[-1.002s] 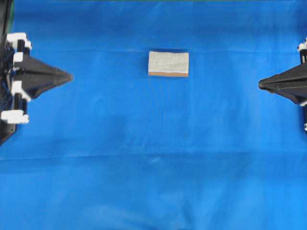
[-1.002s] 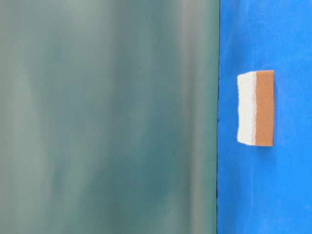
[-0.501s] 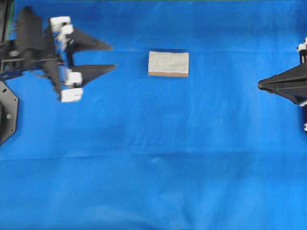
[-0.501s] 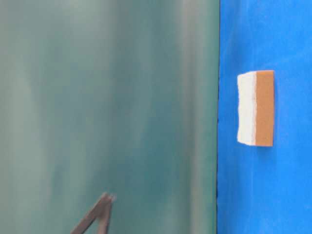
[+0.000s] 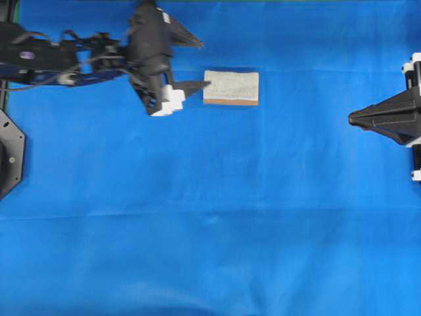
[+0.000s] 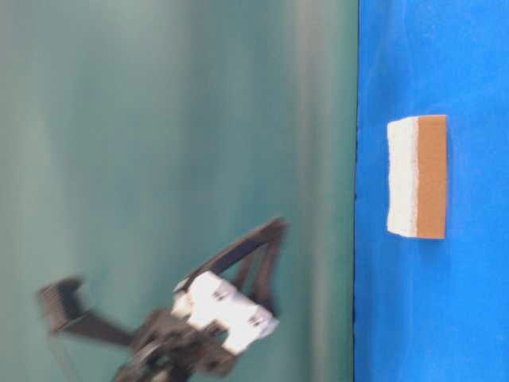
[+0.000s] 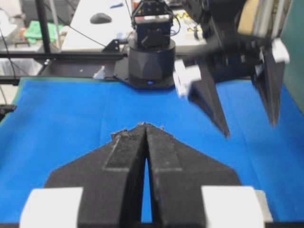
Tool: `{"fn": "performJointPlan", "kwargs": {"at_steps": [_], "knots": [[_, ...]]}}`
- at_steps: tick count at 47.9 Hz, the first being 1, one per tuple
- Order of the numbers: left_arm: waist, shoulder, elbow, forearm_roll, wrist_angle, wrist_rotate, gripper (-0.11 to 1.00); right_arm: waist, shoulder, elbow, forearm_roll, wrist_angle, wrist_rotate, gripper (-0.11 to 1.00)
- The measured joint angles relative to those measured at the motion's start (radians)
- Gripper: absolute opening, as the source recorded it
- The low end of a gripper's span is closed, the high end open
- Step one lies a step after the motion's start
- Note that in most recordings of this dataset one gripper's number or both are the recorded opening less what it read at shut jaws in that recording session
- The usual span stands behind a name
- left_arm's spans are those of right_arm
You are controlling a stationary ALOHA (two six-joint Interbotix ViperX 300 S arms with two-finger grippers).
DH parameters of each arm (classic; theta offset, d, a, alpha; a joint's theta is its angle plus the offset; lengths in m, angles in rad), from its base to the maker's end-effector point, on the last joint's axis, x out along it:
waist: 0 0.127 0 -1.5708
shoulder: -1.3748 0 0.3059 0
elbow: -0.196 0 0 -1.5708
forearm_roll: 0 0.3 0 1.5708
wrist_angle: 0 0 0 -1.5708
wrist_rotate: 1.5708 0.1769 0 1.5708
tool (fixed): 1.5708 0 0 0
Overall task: Hand over the sponge with the left arm and wipe it with the right arm.
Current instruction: 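Move the left gripper to the sponge and close on its left end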
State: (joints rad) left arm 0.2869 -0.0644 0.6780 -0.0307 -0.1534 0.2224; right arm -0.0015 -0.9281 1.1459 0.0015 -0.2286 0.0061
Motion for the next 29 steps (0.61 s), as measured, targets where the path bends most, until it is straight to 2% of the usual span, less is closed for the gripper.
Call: {"fn": "performJointPlan", "kwargs": {"at_steps": [9, 29], "knots": [[-0.002, 0.114, -0.035, 0.000, 0.002, -0.006, 0.94, 0.000, 0.015, 0.000, 0.000, 0.000, 0.000, 0.00], [0.023, 0.252, -0.098, 0.000, 0.002, 0.006, 0.94, -0.006, 0.058, 0.003, 0.002, 0.000, 0.000, 0.00]]}}
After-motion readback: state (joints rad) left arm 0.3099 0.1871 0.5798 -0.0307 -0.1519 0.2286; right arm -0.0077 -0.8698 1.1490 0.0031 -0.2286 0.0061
